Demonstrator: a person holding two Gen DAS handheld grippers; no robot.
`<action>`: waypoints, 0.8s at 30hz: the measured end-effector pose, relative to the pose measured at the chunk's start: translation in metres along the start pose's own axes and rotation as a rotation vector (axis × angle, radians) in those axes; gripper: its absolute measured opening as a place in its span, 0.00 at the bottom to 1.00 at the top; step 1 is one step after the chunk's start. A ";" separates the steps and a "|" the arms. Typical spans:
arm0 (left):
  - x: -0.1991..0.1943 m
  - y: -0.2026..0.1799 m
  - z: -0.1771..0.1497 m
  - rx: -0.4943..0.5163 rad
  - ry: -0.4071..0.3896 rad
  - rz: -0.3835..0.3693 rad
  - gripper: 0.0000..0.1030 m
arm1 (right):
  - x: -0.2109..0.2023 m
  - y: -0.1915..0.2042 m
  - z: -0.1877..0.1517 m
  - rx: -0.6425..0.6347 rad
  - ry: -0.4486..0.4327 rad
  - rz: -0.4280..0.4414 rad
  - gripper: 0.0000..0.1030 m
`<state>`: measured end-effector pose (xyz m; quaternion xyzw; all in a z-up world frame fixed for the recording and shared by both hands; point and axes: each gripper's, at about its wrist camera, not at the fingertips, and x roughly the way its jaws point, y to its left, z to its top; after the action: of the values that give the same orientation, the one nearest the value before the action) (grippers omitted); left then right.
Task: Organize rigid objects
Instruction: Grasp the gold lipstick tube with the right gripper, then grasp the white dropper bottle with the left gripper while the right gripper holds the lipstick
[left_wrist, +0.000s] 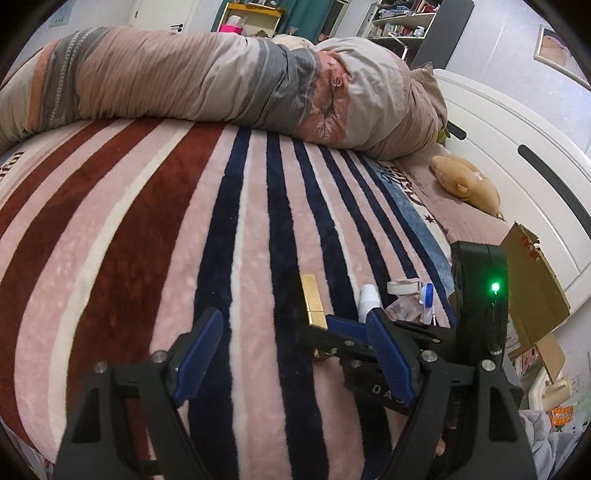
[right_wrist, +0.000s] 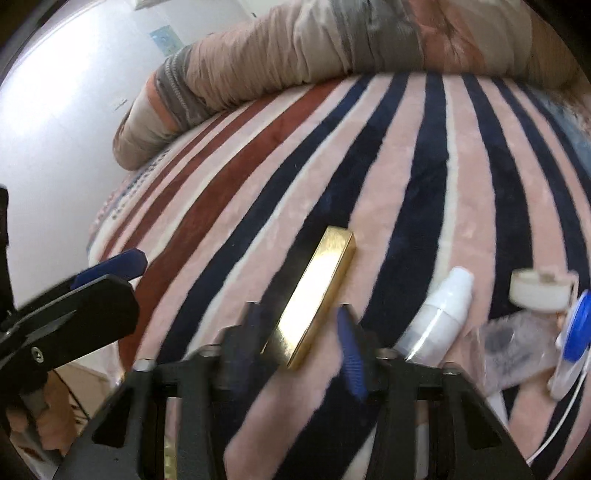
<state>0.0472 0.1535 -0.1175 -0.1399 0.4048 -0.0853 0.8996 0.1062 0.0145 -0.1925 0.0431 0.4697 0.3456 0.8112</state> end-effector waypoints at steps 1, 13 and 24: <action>0.001 0.000 0.000 0.001 0.003 0.000 0.75 | -0.002 -0.002 -0.001 0.006 0.006 0.007 0.18; 0.014 -0.028 -0.005 0.063 0.043 -0.053 0.75 | -0.076 -0.012 -0.076 -0.071 0.063 -0.042 0.13; 0.099 -0.084 -0.008 0.185 0.184 -0.111 0.43 | -0.076 -0.024 -0.093 -0.054 0.014 -0.013 0.14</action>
<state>0.1029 0.0458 -0.1657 -0.0701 0.4675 -0.1846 0.8617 0.0207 -0.0733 -0.1983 0.0159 0.4660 0.3532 0.8111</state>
